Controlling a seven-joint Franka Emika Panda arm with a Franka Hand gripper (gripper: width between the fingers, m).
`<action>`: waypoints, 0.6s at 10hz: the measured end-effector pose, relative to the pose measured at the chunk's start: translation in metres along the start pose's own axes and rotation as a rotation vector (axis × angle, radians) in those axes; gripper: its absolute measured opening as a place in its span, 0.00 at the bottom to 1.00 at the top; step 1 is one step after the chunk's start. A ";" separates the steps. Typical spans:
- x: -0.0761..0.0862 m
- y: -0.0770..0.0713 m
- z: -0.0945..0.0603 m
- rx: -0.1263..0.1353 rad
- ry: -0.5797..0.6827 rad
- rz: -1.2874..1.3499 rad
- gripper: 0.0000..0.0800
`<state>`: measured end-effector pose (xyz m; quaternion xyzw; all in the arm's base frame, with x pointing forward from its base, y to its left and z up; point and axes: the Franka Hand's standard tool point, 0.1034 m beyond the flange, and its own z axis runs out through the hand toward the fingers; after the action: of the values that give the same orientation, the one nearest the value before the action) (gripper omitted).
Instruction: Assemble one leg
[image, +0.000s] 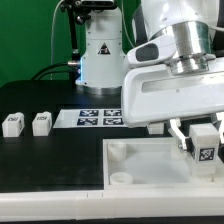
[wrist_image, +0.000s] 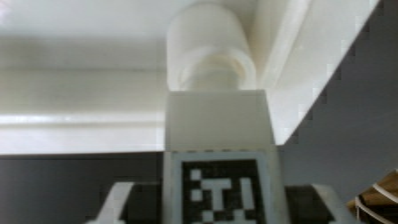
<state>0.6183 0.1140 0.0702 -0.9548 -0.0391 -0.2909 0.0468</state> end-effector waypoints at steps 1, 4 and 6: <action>0.000 -0.001 0.001 0.000 0.005 -0.001 0.36; -0.005 -0.003 0.000 -0.012 0.027 0.014 0.36; -0.009 -0.003 0.000 -0.022 0.013 0.026 0.36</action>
Offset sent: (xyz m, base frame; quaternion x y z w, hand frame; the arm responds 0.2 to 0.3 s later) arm -0.0168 0.0002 -0.0243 -0.0465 0.0214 0.0006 0.9987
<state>0.6105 0.1170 0.0659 -0.9538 -0.0231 -0.2969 0.0404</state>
